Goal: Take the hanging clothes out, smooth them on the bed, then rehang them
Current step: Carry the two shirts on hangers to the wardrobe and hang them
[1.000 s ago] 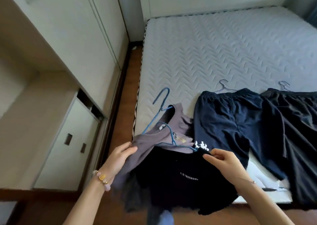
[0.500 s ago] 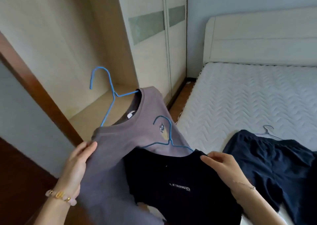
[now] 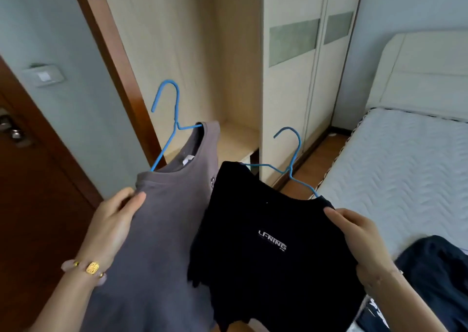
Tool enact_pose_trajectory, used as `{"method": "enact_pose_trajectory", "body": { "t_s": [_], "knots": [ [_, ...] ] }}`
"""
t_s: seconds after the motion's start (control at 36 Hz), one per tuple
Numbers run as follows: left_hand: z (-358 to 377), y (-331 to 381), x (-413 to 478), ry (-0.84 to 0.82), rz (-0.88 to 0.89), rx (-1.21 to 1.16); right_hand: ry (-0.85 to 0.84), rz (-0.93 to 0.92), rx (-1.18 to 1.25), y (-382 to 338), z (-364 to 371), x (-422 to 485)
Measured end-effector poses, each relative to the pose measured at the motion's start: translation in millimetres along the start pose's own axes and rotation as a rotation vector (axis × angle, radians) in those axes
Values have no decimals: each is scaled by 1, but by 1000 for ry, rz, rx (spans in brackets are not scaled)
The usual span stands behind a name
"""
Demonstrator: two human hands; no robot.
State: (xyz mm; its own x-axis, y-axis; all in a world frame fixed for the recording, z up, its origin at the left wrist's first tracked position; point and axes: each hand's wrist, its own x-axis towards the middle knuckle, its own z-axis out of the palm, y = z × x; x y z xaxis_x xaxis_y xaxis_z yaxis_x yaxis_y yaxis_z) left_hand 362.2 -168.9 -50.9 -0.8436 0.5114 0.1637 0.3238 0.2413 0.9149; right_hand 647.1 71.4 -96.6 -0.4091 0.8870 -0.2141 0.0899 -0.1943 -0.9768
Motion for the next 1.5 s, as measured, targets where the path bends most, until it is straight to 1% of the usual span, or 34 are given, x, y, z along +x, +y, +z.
{"method": "enact_pose_trajectory", "body": {
  "t_s": [0.17, 0.33, 0.42, 0.53, 0.64, 0.72, 0.78, 0.92, 0.97, 1.03, 1.11, 1.17, 1.22, 1.31, 1.42, 1.5],
  "knots": [
    [-6, -28, 51, -102, -26, 2, 107, -6, 41, -16, 44, 27],
    [-20, -45, 104, -188, -108, -207, 159, -24, 58, -33, 97, 45],
    [-23, -50, 134, -203, -97, -223, 185, -43, 81, -42, 121, 61],
    [-18, -43, 169, -225, -58, -210, 168, -59, 124, -58, 146, 85],
    [-1, -31, 200, -169, -12, -254, 84, -87, 177, -75, 165, 117],
    [14, -27, 223, -112, 11, -258, 54, -152, 162, -86, 175, 150],
    [24, -24, 242, -100, 21, -250, -3, -160, 151, -97, 182, 174],
    [58, -11, 304, -68, 5, -286, -196, -149, 220, -123, 197, 262],
    [76, -7, 333, -47, -6, -296, -279, -170, 195, -134, 207, 298],
    [94, -4, 363, -15, -13, -299, -320, -186, 175, -147, 216, 337],
    [118, 11, 410, 40, 6, -289, -405, -157, 171, -178, 229, 391],
    [129, 26, 440, 61, 20, -283, -453, -215, 115, -199, 237, 427],
    [134, 41, 467, 114, 47, -296, -466, -336, 37, -223, 249, 455],
    [131, 58, 497, 203, 63, -337, -535, -413, 4, -255, 271, 496],
    [123, 78, 524, 250, 55, -375, -652, -449, -3, -288, 304, 529],
    [114, 91, 547, 311, 51, -484, -712, -465, -4, -314, 330, 547]
  ]
}}
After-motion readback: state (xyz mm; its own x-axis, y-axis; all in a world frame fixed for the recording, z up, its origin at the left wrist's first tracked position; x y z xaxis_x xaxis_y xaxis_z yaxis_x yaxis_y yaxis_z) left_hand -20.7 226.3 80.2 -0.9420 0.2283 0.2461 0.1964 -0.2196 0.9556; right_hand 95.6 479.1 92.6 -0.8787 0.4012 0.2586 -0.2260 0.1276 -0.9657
